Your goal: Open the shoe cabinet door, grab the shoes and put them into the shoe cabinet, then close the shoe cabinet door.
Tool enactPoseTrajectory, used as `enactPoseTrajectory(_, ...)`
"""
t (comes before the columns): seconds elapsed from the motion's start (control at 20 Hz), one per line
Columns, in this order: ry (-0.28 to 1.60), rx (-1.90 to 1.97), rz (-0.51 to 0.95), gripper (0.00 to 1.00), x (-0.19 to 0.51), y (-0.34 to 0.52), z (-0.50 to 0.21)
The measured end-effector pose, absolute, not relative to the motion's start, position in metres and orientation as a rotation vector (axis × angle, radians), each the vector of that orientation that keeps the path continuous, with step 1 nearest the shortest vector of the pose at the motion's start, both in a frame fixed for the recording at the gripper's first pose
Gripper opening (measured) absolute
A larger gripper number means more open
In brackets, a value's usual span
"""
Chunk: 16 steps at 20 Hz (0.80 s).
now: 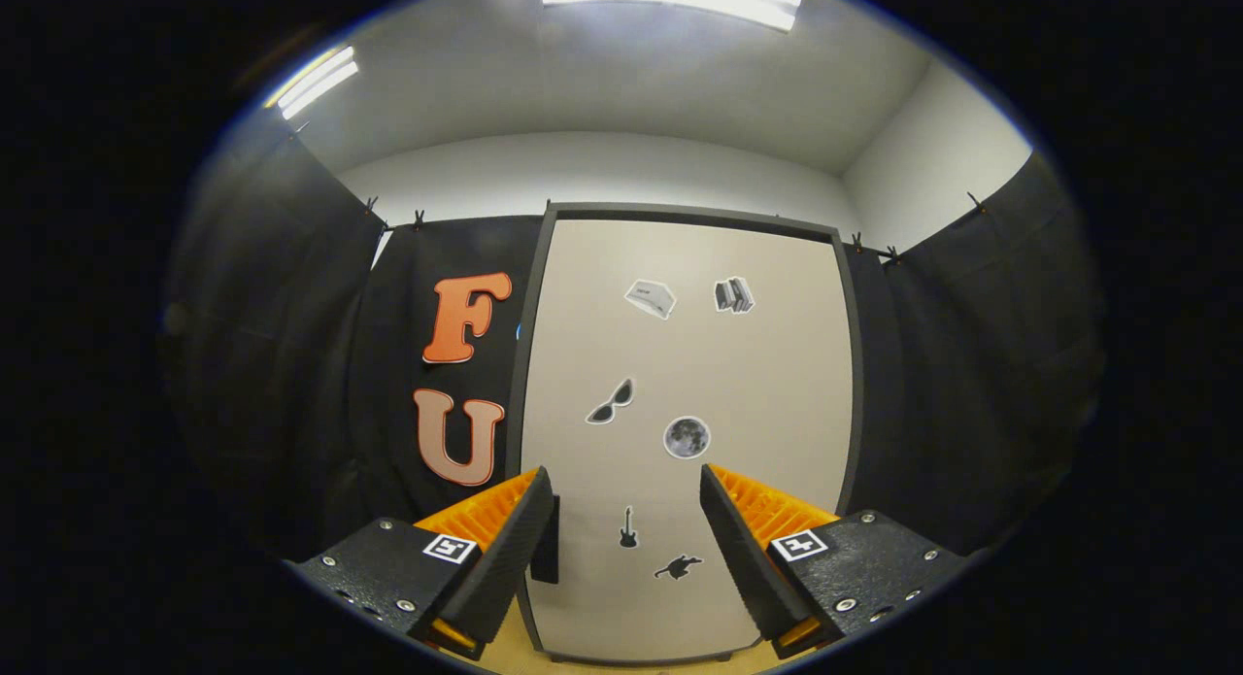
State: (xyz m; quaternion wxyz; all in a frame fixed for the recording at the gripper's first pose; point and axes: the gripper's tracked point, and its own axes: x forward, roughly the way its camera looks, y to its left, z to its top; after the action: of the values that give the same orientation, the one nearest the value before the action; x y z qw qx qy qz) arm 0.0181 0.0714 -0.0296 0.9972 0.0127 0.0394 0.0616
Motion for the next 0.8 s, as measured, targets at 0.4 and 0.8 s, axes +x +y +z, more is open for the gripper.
enactPoseTrajectory(0.4,0.270,0.061,0.178,0.91,0.046,0.128,-0.108)
enactPoseTrajectory(0.8,0.396,0.076,0.107,0.67,0.079,0.149,-0.168)
